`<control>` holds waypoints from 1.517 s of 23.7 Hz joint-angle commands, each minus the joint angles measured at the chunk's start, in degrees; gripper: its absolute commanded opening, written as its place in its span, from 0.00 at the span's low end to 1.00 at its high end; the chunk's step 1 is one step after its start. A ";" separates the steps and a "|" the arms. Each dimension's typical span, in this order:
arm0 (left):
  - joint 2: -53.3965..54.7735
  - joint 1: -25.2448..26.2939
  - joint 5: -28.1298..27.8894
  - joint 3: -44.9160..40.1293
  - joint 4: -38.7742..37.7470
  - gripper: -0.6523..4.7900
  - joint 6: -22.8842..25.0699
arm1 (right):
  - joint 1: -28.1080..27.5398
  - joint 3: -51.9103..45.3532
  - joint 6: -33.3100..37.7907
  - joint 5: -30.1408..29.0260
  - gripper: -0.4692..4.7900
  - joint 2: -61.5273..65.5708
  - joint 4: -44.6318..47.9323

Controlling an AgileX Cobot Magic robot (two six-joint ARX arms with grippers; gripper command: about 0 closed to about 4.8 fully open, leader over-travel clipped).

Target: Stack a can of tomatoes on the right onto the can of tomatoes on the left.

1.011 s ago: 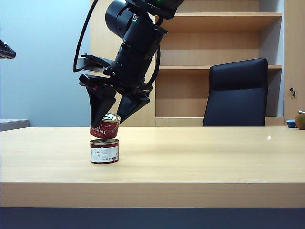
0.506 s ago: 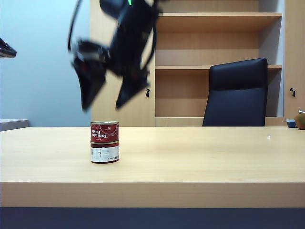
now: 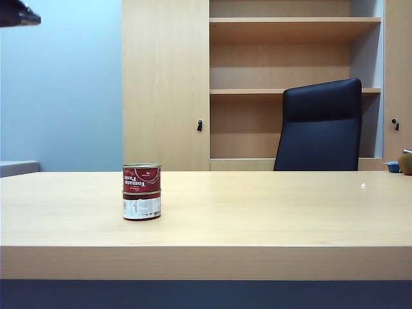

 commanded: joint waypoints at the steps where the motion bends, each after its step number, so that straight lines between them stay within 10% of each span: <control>1: -0.90 -1.20 -6.27 0.28 4.74 0.11 3.72 | -3.19 -17.62 1.92 2.84 0.07 -16.70 18.29; 10: -6.27 -1.07 -11.08 -3.15 11.89 0.11 12.61 | -4.92 -40.41 1.88 19.85 0.14 -52.19 19.89; 16: -15.12 -1.01 -24.85 -11.26 12.33 0.11 12.85 | -5.35 -41.83 1.90 19.98 0.15 -66.07 -2.05; 22: -22.14 -1.01 -25.88 -19.15 12.26 0.11 12.48 | -5.31 -41.81 1.92 19.76 0.15 -71.52 -18.25; 36: -22.75 -0.76 -32.61 -21.24 -8.15 0.11 12.44 | -5.33 -41.79 1.95 19.82 0.15 -71.47 -23.54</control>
